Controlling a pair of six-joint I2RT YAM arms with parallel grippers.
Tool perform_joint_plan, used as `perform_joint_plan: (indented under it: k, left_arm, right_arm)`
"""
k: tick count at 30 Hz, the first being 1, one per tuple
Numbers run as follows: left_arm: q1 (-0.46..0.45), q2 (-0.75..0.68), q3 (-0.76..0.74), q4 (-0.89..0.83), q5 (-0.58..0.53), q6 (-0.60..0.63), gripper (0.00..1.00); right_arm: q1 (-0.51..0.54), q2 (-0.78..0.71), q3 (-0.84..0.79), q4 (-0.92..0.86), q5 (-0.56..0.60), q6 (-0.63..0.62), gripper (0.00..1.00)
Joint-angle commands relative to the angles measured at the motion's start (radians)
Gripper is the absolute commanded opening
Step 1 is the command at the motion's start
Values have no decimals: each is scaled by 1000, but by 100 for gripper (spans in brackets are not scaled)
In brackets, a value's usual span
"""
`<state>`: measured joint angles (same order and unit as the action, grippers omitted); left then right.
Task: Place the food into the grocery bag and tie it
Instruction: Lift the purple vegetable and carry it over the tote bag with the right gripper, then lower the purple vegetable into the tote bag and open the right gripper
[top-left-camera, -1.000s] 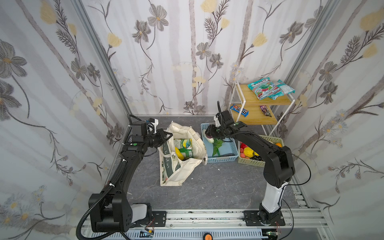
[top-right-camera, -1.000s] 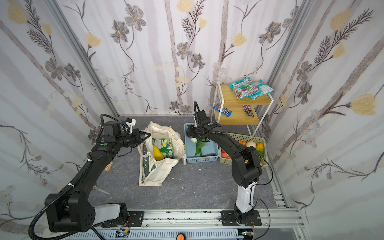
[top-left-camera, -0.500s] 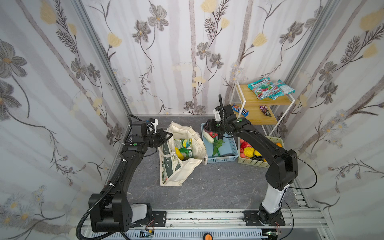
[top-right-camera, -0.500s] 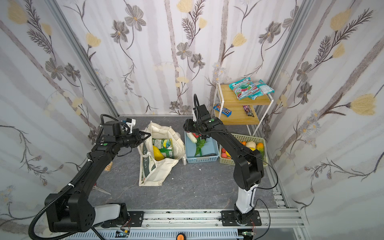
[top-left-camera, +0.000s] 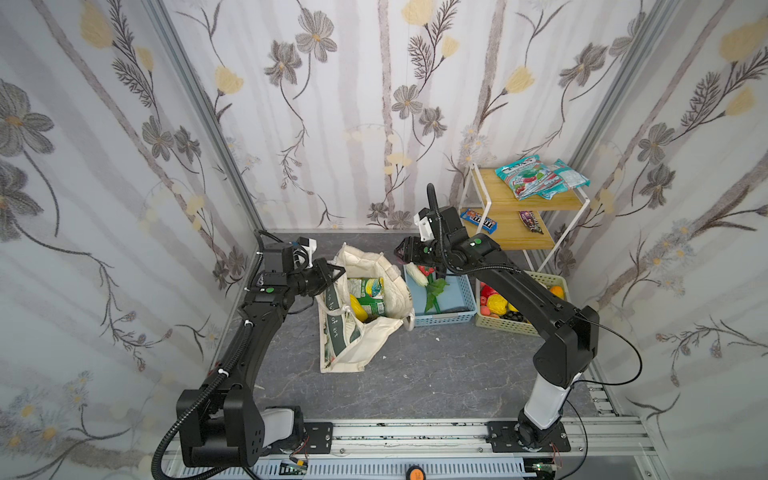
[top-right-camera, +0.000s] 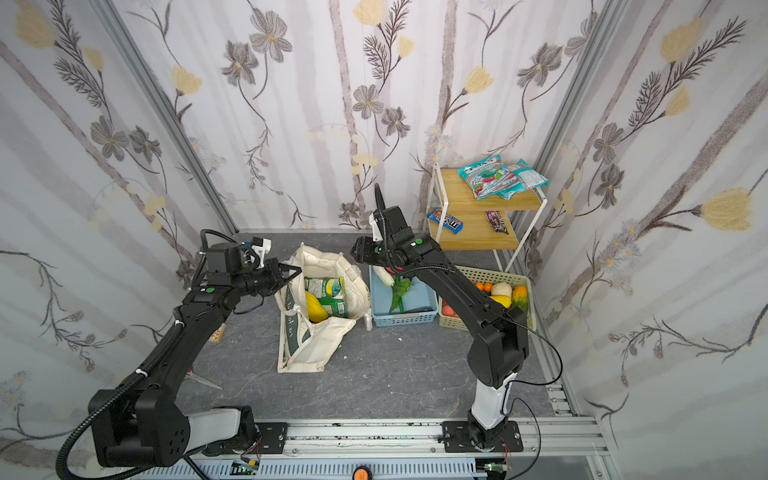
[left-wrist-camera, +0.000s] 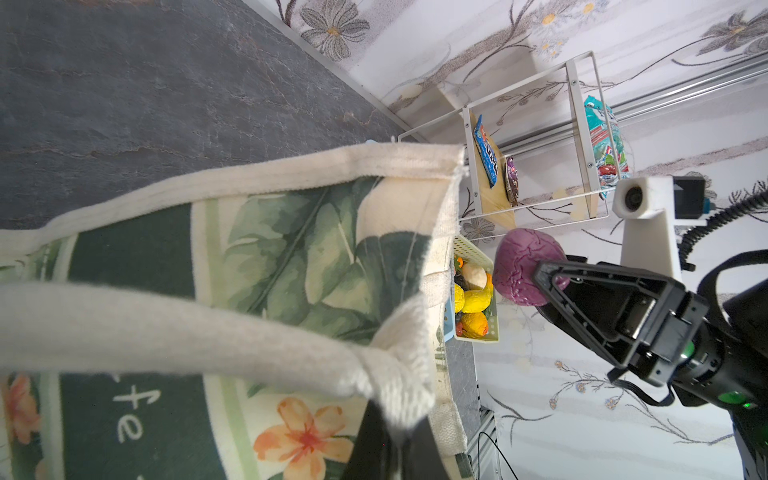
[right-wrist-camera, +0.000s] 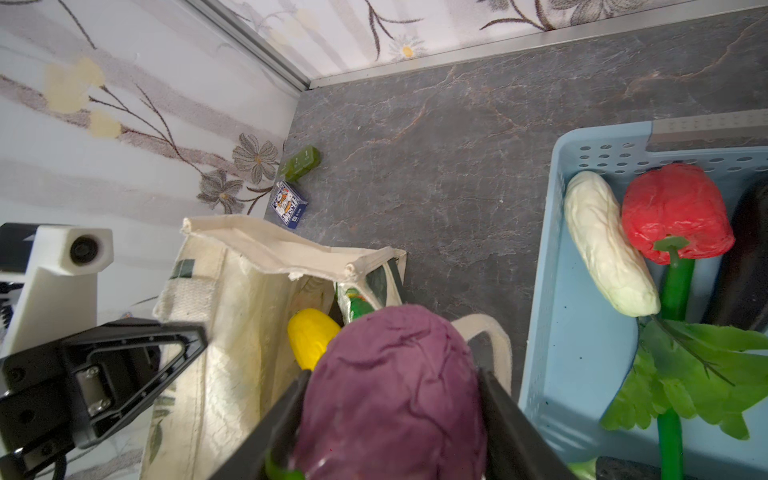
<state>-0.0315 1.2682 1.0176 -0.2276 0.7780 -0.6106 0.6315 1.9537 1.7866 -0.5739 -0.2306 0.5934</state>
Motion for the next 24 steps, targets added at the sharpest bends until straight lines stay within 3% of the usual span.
perform_joint_plan:
  k: [1, 24]
  left_arm:
    - [1, -5, -2, 27, -1, -5, 0]
    - [1, -55, -25, 11, -18, -7, 0]
  right_arm:
    - [28, -16, -8, -5, -15, -30, 59]
    - [190, 89, -90, 39, -73, -132, 60]
